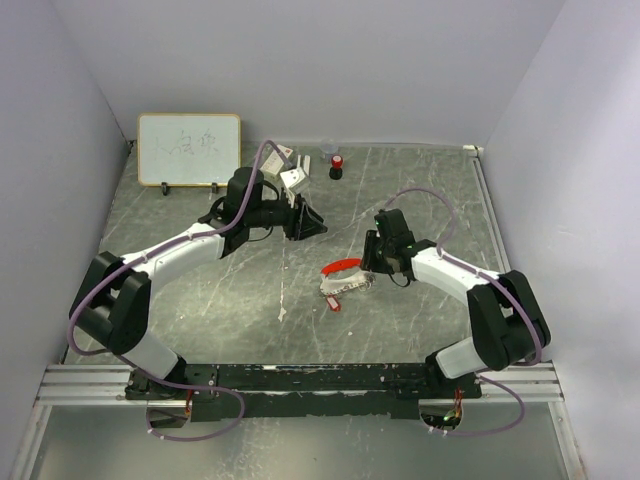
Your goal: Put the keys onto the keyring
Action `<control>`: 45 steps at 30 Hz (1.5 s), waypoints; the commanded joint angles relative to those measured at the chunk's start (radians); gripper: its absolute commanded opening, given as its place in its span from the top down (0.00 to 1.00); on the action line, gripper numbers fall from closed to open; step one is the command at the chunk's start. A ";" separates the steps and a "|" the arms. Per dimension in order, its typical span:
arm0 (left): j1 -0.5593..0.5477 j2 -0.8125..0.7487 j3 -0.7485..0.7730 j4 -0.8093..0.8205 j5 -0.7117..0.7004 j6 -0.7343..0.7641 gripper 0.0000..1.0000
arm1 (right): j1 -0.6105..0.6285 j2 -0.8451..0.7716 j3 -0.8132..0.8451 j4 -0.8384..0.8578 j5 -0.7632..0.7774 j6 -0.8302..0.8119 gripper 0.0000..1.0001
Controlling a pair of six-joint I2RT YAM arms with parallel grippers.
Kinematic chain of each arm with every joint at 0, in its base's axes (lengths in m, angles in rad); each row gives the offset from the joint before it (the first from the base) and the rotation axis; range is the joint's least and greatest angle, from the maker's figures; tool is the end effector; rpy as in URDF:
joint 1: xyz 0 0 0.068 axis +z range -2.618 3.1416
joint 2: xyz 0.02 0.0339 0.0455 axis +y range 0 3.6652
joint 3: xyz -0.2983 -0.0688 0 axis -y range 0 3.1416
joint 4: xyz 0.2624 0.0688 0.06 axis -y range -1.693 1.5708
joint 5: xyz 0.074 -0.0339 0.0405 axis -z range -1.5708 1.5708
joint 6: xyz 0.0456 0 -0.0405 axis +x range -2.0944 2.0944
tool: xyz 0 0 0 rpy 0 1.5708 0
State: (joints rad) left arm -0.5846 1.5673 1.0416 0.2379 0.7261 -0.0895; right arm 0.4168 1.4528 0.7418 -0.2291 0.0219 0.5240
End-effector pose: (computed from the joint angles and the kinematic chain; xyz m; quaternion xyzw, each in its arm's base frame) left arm 0.2999 -0.2348 0.3013 0.3896 0.6741 -0.4535 0.4338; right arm 0.2687 0.1179 0.1874 0.0543 0.9491 0.1313 0.2812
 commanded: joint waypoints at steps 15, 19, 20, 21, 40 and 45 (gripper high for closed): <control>-0.016 0.031 0.045 -0.003 -0.017 0.021 0.55 | -0.041 0.009 0.019 0.030 0.045 0.003 0.53; -0.035 0.064 0.070 -0.032 -0.031 0.034 0.55 | -0.075 0.030 0.051 0.032 0.047 -0.004 0.46; -0.041 0.071 0.075 -0.039 -0.036 0.038 0.55 | -0.084 0.041 0.056 0.037 0.039 -0.003 0.45; -0.047 0.077 0.079 -0.040 -0.042 0.039 0.55 | -0.094 0.051 0.059 0.047 0.026 -0.002 0.44; -0.055 0.083 0.080 -0.052 -0.055 0.046 0.55 | -0.121 0.189 0.069 0.175 -0.124 0.042 0.44; -0.054 0.082 0.080 -0.059 -0.058 0.050 0.55 | -0.121 0.232 0.083 0.215 -0.155 0.054 0.44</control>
State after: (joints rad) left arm -0.6323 1.6493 1.0863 0.1879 0.6800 -0.0563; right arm 0.3019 1.6390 0.8070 -0.0490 -0.0948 0.5587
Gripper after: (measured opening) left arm 0.454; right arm 0.561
